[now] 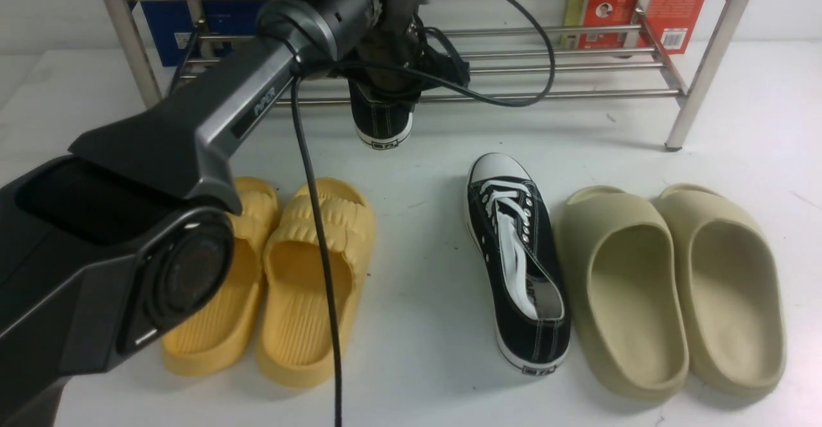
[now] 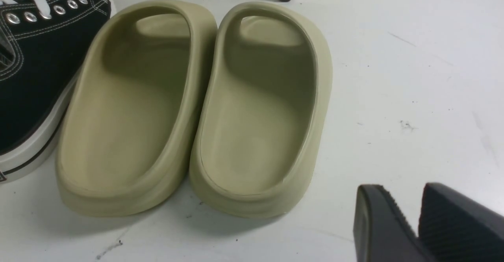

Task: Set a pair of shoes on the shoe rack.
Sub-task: Use the left arm to put a shoe into the shoe rack, then use the right arm to grab the shoe closest to it

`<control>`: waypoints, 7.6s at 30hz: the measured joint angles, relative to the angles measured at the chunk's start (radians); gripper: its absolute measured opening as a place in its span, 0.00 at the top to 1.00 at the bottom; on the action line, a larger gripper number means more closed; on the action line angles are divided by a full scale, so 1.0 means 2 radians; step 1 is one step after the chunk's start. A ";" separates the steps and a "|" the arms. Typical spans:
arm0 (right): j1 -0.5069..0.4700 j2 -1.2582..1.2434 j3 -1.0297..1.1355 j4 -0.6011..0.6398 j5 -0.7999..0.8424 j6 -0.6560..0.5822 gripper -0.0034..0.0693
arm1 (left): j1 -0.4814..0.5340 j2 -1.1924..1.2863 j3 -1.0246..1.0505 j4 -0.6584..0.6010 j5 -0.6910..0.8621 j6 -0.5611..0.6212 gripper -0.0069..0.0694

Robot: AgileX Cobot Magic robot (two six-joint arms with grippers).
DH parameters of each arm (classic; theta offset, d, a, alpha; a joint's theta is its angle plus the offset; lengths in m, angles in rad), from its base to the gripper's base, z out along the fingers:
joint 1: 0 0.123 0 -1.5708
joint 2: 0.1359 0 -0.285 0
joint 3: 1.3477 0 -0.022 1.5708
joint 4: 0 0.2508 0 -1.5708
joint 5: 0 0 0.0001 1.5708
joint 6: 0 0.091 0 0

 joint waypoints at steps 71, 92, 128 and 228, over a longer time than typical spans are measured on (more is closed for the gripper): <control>0.000 0.000 0.000 0.000 0.000 0.000 0.63 | -0.003 -0.125 0.251 0.108 -0.103 -0.139 0.93; 0.000 0.000 0.000 0.000 0.000 0.000 0.62 | -0.068 -0.105 0.251 0.109 -0.107 -0.150 0.93; 0.000 0.000 0.000 0.000 0.000 0.000 0.62 | -0.050 -0.138 0.254 0.106 0.025 -0.157 0.93; 0.391 0.867 -0.695 -0.049 0.289 0.186 0.47 | -0.051 -1.145 1.119 0.019 -0.363 -0.117 0.93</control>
